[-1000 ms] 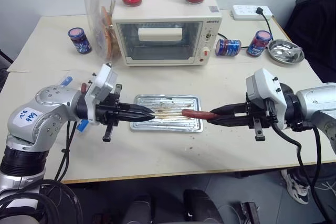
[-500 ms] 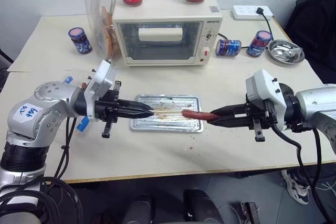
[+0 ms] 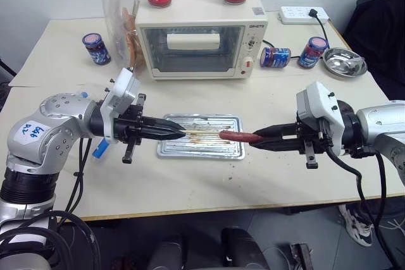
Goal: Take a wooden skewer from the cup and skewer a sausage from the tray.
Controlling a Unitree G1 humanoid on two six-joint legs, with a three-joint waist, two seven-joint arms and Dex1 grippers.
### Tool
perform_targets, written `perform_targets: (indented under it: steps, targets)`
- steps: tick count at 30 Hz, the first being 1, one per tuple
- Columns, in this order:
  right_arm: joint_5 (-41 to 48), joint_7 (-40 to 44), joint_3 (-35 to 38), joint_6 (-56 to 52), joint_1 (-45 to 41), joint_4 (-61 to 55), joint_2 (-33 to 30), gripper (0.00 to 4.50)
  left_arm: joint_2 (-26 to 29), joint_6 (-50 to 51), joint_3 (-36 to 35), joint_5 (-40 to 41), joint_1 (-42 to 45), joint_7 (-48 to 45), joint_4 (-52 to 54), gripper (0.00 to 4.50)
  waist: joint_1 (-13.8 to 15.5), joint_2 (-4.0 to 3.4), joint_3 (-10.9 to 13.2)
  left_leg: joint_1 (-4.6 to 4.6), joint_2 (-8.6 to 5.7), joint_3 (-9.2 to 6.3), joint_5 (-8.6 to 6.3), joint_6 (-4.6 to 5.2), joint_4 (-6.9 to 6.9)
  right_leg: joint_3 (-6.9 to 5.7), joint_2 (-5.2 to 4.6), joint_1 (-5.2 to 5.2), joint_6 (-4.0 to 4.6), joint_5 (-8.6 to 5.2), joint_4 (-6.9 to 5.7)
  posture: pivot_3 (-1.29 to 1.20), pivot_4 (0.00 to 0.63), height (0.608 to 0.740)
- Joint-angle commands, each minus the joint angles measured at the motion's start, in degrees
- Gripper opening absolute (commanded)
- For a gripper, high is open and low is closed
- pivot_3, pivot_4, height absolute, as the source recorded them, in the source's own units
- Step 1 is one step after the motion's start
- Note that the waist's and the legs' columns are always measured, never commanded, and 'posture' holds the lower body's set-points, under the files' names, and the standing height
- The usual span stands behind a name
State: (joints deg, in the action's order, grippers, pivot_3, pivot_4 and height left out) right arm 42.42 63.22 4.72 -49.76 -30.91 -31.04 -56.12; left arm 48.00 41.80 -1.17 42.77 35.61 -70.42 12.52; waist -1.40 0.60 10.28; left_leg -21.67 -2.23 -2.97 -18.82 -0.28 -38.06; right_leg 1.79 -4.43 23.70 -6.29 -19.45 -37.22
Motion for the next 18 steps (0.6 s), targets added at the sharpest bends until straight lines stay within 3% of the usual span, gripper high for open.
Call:
perform_targets:
  steps: [1, 18]
  targets:
    - [1.87, -0.92, 0.8, -0.61, -1.78, -0.35, -0.19, 0.4, -0.24, -0.13, -0.5, 0.36, 0.53, -0.22, 0.87, 0.0, 0.0, 0.0, 0.0, 0.0, 0.0, 0.0, 0.0, 0.0, 0.0, 0.0, 0.0, 0.0, 0.0, 0.0, 0.0, 0.0, 0.15, 0.74]
    - [2.49, -1.78, -0.04, -0.43, -1.2, -1.25, -0.38, 0.4, -0.68, -0.36, -0.16, -0.06, 1.23, -0.59, 0.37, 0.0, 0.01, 0.0, 0.0, 0.0, 0.0, 0.0, 0.0, 0.0, -0.02, 0.0, 0.0, 0.0, 0.0, 0.0, -0.03, 0.0, 0.15, 0.74]
